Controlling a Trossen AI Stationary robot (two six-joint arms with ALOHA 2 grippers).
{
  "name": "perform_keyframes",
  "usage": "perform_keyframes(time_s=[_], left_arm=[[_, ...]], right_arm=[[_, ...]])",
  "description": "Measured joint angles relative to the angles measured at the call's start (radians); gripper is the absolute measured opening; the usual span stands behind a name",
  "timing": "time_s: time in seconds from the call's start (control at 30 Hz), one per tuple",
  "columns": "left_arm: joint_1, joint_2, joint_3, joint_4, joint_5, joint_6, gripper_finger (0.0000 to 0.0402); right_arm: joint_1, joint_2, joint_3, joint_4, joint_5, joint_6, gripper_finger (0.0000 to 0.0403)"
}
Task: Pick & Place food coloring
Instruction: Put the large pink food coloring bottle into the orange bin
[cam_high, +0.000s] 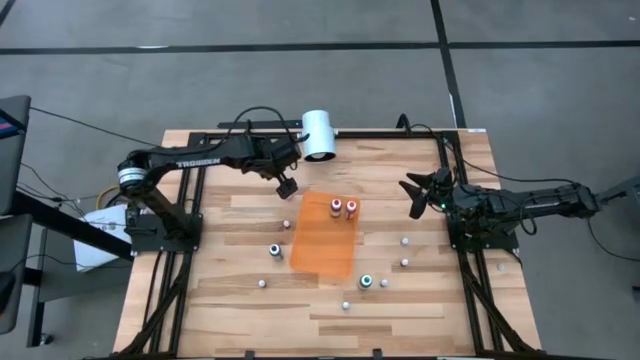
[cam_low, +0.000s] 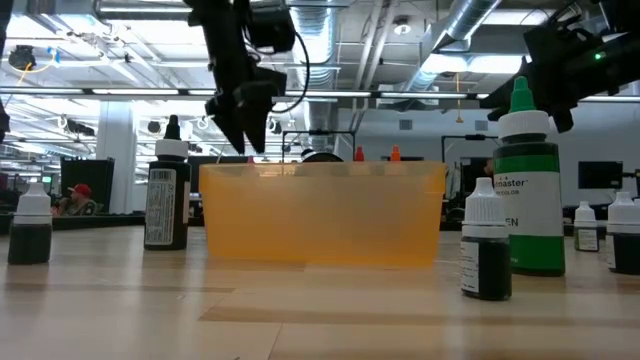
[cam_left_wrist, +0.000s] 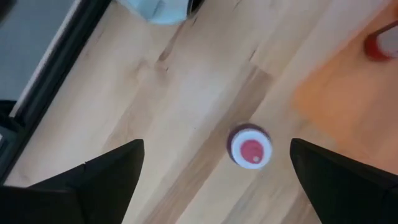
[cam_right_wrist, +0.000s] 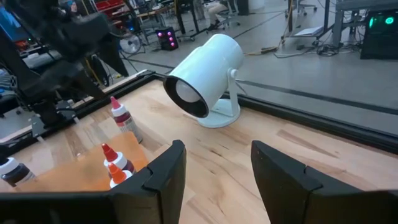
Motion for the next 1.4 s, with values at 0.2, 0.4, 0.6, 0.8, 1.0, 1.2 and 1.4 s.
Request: perform_keyframes(time_s=[0.2,0.4,0.6,0.8,1.0,1.2,1.4], left_arm=[[0.022,0.037,-0.001,0.008,0.005,-0.002,0.0394],[0.027,0.041,-0.038,0.057,0.038,-0.036,0.0394],[0.026,0.042,-0.096,0.087,0.039,-0.075,0.0394],[0.020,0.041,-0.120,0.095,0.045,-0.082,0.0394],[0.019,0.041,-0.120,0.122,0.038,-0.074,0.0394],[0.015,0.041,-0.120,0.141,0.037,-0.094,0.0394],[0.015,0.041,-0.120,0.136,0.058,-0.115,0.0384]], right_arm=[[0.003,0.000,0.000,0.002,-0.002,0.000,0.0171],[0.003,0.000,0.000,0.007,-0.002,0.000,0.0169],[0.000,0.000,0.000,0.008,-0.002,0.000,0.0171],[-0.001,0.000,0.001,0.008,-0.002,0.000,0.0170],[-0.001,0.000,0.001,0.008,-0.002,0.000,0.0170],[-0.001,0.000,0.001,0.008,-0.002,0.000,0.0171],[-0.001,0.000,0.001,0.008,-0.001,0.000,0.0168]])
